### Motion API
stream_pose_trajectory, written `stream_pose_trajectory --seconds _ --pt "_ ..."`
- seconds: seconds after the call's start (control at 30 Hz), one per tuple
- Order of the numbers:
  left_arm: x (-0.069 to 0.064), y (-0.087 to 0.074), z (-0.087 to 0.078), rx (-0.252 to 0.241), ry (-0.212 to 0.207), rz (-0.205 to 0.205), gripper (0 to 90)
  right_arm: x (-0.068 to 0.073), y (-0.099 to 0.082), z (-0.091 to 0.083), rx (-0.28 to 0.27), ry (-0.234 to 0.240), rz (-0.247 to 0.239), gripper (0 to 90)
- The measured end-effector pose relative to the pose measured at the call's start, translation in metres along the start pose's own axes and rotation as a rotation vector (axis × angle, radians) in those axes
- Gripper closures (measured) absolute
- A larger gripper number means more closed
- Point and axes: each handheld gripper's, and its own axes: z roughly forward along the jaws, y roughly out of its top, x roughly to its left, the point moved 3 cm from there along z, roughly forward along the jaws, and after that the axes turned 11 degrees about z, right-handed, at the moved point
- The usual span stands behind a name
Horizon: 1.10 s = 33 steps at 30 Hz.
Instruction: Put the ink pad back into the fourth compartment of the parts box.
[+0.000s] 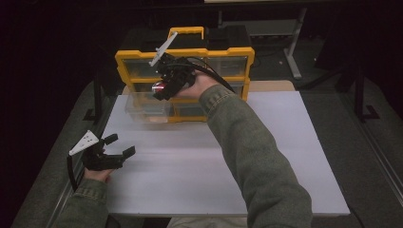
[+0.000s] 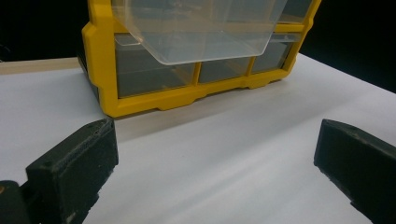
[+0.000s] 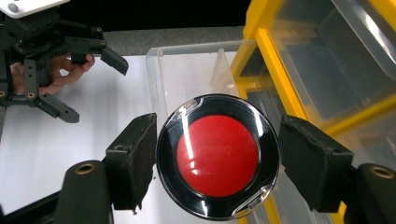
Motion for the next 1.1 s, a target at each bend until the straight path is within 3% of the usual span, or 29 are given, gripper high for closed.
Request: stream_pose_trajectory --seconds 0.37,0.6,0.8,0.97,1.1 --pt "0.0 0.0 0.001 0.001 -0.001 0.002 0.0 0.006 0.021 0.025 0.011 0.029 -0.027 28.8" --pt "0.0 0.0 0.001 0.004 0.004 0.012 0.0 0.009 0.027 0.04 -0.002 0.053 -0.033 28.8" --pt "0.001 0.0 0.002 0.007 0.008 0.007 0.0 0.011 0.028 0.058 0.023 0.061 -0.038 28.7" --pt "0.001 0.0 0.002 0.011 0.007 0.006 0.0 0.008 0.027 0.065 0.038 0.048 0.004 28.5" --pt "0.001 0.0 0.002 0.017 0.01 0.007 0.0 0.008 0.024 0.064 0.05 0.049 0.018 22.4"
